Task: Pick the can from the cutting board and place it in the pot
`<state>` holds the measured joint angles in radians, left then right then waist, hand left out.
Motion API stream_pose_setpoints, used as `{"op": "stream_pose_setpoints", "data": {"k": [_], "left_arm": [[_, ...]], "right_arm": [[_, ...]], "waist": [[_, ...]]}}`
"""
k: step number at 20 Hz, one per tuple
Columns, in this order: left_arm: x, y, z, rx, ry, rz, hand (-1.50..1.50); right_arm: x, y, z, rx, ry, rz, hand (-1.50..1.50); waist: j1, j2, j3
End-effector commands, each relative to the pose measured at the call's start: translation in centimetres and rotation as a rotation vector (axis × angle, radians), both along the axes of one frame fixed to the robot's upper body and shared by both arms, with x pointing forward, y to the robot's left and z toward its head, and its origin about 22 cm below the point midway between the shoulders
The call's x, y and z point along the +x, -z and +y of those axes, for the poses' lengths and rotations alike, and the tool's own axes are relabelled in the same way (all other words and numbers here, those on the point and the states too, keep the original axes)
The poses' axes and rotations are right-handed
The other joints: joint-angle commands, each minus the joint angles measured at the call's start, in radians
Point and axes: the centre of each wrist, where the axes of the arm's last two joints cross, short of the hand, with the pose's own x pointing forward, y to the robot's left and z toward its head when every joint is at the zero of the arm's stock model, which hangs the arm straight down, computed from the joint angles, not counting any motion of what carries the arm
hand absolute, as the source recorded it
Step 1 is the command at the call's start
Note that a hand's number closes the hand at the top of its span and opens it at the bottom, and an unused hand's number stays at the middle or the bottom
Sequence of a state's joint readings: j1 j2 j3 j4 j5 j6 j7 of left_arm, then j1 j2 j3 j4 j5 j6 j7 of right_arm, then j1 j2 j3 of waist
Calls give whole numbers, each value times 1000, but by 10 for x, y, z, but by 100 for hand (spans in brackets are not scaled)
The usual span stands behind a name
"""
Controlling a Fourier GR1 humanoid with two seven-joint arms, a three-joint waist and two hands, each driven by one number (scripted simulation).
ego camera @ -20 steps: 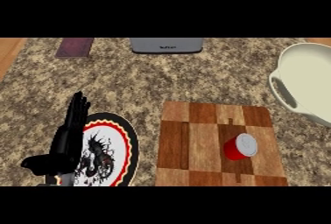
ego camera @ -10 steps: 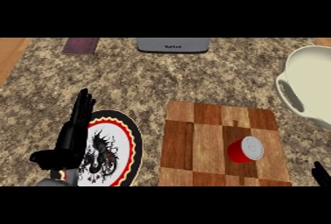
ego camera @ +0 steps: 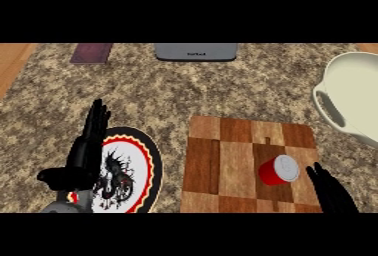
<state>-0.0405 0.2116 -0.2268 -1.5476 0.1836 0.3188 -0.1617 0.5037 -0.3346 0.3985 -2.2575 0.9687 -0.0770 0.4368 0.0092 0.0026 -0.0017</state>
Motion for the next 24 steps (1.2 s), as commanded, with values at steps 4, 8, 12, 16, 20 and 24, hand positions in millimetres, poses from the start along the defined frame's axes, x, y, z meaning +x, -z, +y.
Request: {"op": "stream_pose_setpoints", "data": {"k": [4, 8, 12, 16, 20, 24], "left_arm": [[0, -1, 7, 1, -20, 17, 0], [5, 1, -5, 3, -22, -7, 0], [3, -9, 12, 3, -9, 7, 0], [-2, 3, -5, 11, -26, 25, 0], [-21, 5, -1, 16, -22, 0, 0], [0, 8, 8, 12, -21, 17, 0]], "right_arm": [[26, 8, 25, -19, -11, 21, -150], [50, 26, 15, -23, -4, 22, -150], [52, 36, 9, -51, -1, 39, -150], [61, 40, 30, -53, 3, 48, -150], [66, 46, 23, -44, -23, 46, -150], [63, 57, 16, -123, -42, -130, 150]], "waist": [[-11, -3, 2], [-10, -3, 2], [-10, -3, 2], [-10, -3, 2], [-8, -3, 2], [-12, -3, 2]]}}
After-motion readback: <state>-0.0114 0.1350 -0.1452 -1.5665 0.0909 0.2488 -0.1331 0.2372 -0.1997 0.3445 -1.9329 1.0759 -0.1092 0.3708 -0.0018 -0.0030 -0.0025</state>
